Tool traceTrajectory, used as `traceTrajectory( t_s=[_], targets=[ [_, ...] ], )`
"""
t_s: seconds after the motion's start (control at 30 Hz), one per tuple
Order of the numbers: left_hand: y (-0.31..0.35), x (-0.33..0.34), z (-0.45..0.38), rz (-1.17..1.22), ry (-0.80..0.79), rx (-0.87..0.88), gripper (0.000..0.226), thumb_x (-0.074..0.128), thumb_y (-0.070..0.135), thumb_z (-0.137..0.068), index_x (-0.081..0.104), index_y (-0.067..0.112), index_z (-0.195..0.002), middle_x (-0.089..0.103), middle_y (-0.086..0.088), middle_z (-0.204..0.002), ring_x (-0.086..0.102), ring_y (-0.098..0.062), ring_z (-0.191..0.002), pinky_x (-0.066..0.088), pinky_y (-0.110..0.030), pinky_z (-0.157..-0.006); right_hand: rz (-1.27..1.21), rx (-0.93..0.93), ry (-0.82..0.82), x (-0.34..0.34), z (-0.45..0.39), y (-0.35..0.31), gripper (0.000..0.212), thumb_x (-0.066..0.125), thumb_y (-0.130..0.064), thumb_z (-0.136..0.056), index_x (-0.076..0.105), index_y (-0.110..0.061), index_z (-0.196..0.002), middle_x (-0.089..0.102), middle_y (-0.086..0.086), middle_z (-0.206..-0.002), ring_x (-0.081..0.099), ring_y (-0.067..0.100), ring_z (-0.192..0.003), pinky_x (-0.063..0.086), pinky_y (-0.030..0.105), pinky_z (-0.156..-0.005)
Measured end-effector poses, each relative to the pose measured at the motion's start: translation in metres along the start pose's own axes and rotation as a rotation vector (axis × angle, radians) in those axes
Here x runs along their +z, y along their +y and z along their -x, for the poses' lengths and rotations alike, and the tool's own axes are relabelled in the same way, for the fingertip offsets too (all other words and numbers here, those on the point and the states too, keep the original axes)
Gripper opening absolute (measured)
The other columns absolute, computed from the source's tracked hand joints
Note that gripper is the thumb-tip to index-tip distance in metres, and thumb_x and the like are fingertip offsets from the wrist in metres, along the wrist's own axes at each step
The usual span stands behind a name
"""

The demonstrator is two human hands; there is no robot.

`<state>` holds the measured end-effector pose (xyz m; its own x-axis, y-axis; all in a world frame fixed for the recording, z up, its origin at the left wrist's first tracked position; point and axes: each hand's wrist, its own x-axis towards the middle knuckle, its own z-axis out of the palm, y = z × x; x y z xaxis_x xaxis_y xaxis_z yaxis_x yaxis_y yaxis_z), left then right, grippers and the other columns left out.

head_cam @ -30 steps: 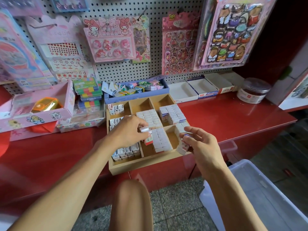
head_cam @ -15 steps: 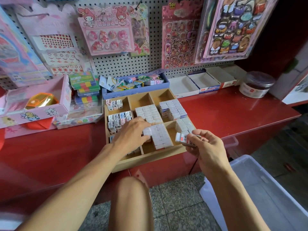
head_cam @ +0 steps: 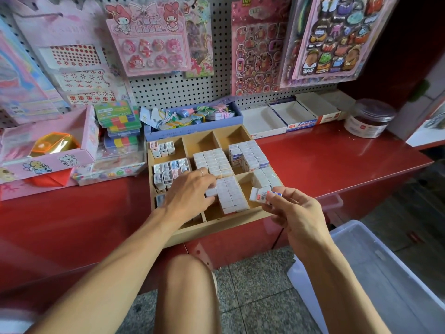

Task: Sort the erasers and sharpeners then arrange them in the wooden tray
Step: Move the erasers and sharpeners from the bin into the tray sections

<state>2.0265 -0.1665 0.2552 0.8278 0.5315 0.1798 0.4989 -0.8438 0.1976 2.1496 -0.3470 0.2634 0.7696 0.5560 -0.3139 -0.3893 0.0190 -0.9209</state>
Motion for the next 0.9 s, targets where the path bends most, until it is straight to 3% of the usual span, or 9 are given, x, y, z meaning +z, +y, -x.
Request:
traceTrajectory(
  t_s=[0.13,0.23,0.27,0.33,0.4,0.57,0.7,0.8,0.9],
  targets=[
    [0.000,-0.007,-0.006,-0.047,-0.113,-0.004,0.030,0.074,0.029,-0.082,0.063,0.021,-0.109,0.061,0.004,-0.109,0.058,-0.019,-0.102,0.042,-0.031,-0.087,0.074,-0.026,-0.008,0.001,0.003,0.001,0.011,0.078,-0.009,-0.081,0.069,-0.015,-0.082,0.070,-0.001,-0.070,0.061,0.008,-0.062,0.042,0.024,-0.057],
    [0.004,-0.023,-0.014,-0.033,-0.178,-0.010,0.037,0.075,0.032,-0.081,0.065,0.024,-0.115,0.063,0.007,-0.111,0.060,-0.016,-0.103,0.049,-0.035,-0.087,0.077,-0.046,-0.010,0.000,0.003,-0.004,0.012,0.080,-0.012,-0.079,0.069,-0.017,-0.081,0.070,-0.003,-0.072,0.060,0.006,-0.064,0.041,0.024,-0.058],
    [0.007,-0.028,-0.015,0.050,-0.143,-0.022,0.032,0.073,0.032,-0.083,0.067,0.024,-0.113,0.065,0.008,-0.107,0.062,-0.013,-0.097,0.052,-0.034,-0.085,0.078,-0.053,-0.013,0.001,0.003,-0.005,0.012,0.080,-0.012,-0.079,0.070,-0.017,-0.082,0.071,-0.002,-0.073,0.060,0.005,-0.064,0.042,0.024,-0.058],
    [0.019,-0.033,-0.016,0.432,-0.108,-0.074,0.019,0.071,0.035,-0.085,0.071,0.024,-0.100,0.069,0.008,-0.094,0.065,-0.010,-0.083,0.055,-0.033,-0.077,0.060,-0.067,-0.019,0.004,0.002,-0.008,0.013,0.081,-0.011,-0.078,0.069,-0.016,-0.082,0.071,-0.001,-0.074,0.060,0.006,-0.064,0.041,0.025,-0.057],
    [0.037,-0.034,-0.016,0.840,-0.188,-0.126,0.015,0.075,0.033,-0.084,0.073,0.023,-0.095,0.071,0.001,-0.090,0.070,-0.014,-0.075,0.056,-0.032,-0.064,0.029,-0.082,-0.031,0.007,0.002,-0.010,0.014,0.081,-0.010,-0.077,0.069,-0.015,-0.082,0.071,0.004,-0.076,0.061,0.012,-0.066,0.040,0.025,-0.055],
    [0.059,-0.027,-0.022,1.046,-0.154,-0.092,0.017,0.076,0.008,-0.083,0.072,0.011,-0.099,0.073,-0.011,-0.086,0.070,-0.020,-0.068,0.051,-0.025,-0.057,0.058,-0.141,-0.065,0.006,-0.002,-0.015,0.011,0.080,-0.013,-0.079,0.070,-0.014,-0.083,0.070,0.009,-0.077,0.060,0.019,-0.069,0.042,0.025,-0.056],
    [0.053,-0.028,-0.037,0.973,-0.099,-0.117,0.024,0.079,0.010,-0.079,0.071,0.014,-0.101,0.072,-0.007,-0.083,0.067,-0.014,-0.067,0.049,-0.023,-0.060,0.230,-0.168,-0.072,-0.008,-0.010,-0.015,0.006,0.073,-0.011,-0.088,0.069,-0.015,-0.086,0.071,0.003,-0.073,0.062,0.011,-0.066,0.046,0.023,-0.058],
    [0.042,-0.027,-0.054,0.589,-0.027,-0.086,0.023,0.077,0.016,-0.080,0.073,0.020,-0.102,0.064,0.012,-0.082,0.060,0.000,-0.073,0.048,-0.019,-0.069,0.292,-0.155,0.018,-0.026,-0.020,-0.016,0.007,0.068,-0.010,-0.092,0.070,-0.016,-0.089,0.073,0.003,-0.078,0.062,0.008,-0.065,0.050,0.022,-0.058],
    [0.032,-0.022,-0.073,0.310,-0.014,-0.073,0.022,0.071,0.019,-0.083,0.074,0.021,-0.105,0.071,0.003,-0.095,0.065,-0.017,-0.091,0.054,-0.033,-0.082,0.345,-0.183,0.108,-0.045,-0.028,-0.019,0.009,0.067,-0.009,-0.092,0.070,-0.018,-0.091,0.073,0.007,-0.083,0.063,0.012,-0.069,0.054,0.031,-0.064]
  ],
)
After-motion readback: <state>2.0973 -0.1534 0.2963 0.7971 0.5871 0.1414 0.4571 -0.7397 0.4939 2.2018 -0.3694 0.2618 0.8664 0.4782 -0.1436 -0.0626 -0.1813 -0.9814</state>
